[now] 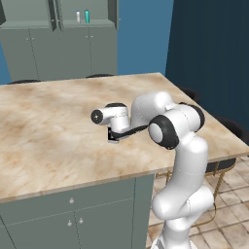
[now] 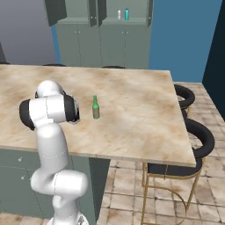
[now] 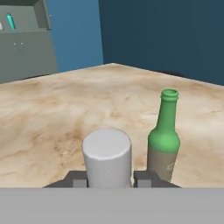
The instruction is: Sort all alcoholic drinks to one cabinet, and non-alcoholic drinks to the other.
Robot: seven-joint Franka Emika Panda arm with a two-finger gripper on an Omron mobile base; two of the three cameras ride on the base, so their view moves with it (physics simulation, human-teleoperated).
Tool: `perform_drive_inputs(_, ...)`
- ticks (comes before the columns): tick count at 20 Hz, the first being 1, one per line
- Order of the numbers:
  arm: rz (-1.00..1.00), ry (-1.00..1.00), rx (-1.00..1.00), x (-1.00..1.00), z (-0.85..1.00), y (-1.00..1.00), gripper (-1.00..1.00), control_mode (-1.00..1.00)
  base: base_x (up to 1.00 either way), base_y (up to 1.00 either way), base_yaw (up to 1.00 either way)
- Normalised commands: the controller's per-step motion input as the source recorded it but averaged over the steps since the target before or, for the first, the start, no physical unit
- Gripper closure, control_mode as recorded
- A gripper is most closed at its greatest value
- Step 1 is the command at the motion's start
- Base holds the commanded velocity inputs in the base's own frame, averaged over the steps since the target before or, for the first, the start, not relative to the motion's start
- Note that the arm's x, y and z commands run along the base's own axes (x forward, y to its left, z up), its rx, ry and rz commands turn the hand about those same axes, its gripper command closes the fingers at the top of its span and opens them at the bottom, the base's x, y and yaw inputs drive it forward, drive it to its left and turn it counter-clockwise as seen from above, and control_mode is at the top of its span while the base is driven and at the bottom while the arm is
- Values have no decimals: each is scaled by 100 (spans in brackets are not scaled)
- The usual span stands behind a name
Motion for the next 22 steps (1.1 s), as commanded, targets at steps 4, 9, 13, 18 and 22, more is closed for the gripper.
perform_drive_inputs(4,0,0,0,0,0,0,100,-100,0,0,0)
perform_drive_inputs(9,0,-5,0,-2,7,0,100,-100,0,0,0)
perform_drive_inputs(13,-1,-2,-6,-4,53,0,100,-100,0,0,0)
perform_drive_inputs(18,-4,0,-5,-28,63,0,100,-100,0,0,0)
perform_drive_inputs(22,-4,0,-5,-37,66,0,100,-100,0,0,0)
